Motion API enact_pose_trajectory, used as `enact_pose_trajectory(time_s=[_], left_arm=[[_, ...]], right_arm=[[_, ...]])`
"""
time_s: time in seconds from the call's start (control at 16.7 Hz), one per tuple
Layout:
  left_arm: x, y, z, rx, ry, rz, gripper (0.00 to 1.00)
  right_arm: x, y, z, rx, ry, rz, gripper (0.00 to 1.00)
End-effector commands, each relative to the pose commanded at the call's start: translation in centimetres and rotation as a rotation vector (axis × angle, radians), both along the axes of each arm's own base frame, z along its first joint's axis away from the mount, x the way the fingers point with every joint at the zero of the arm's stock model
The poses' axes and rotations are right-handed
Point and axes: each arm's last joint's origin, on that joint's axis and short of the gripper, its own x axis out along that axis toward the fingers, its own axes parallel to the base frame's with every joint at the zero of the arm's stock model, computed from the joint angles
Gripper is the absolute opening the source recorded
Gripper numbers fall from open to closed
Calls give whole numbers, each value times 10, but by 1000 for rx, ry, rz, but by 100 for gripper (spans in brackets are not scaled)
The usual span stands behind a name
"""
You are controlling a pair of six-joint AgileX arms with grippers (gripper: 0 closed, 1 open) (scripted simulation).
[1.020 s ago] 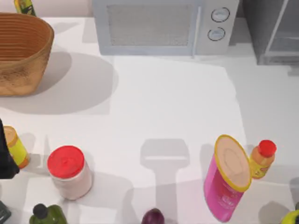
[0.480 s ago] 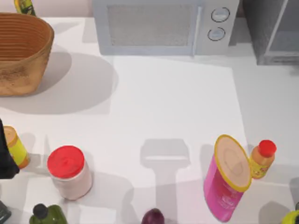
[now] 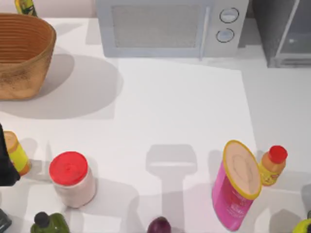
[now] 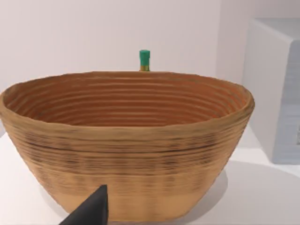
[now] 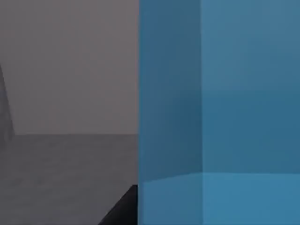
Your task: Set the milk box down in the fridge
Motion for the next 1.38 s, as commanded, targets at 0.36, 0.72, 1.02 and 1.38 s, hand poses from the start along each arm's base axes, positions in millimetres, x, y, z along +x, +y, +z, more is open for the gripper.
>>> enact_pose_trajectory(time_s=[0.36, 0.72, 1.02, 1.38], left_arm=[[0, 0, 0, 0, 0, 0, 100], [0, 0, 0, 0, 0, 0, 100], [0, 0, 0, 0, 0, 0, 100], [0, 0, 0, 0, 0, 0, 100]], right_arm=[[51, 3, 21, -7, -27, 4, 0], [57, 4, 24, -7, -28, 5, 0], [57, 4, 24, -7, -28, 5, 38], [57, 4, 24, -7, -28, 5, 83]])
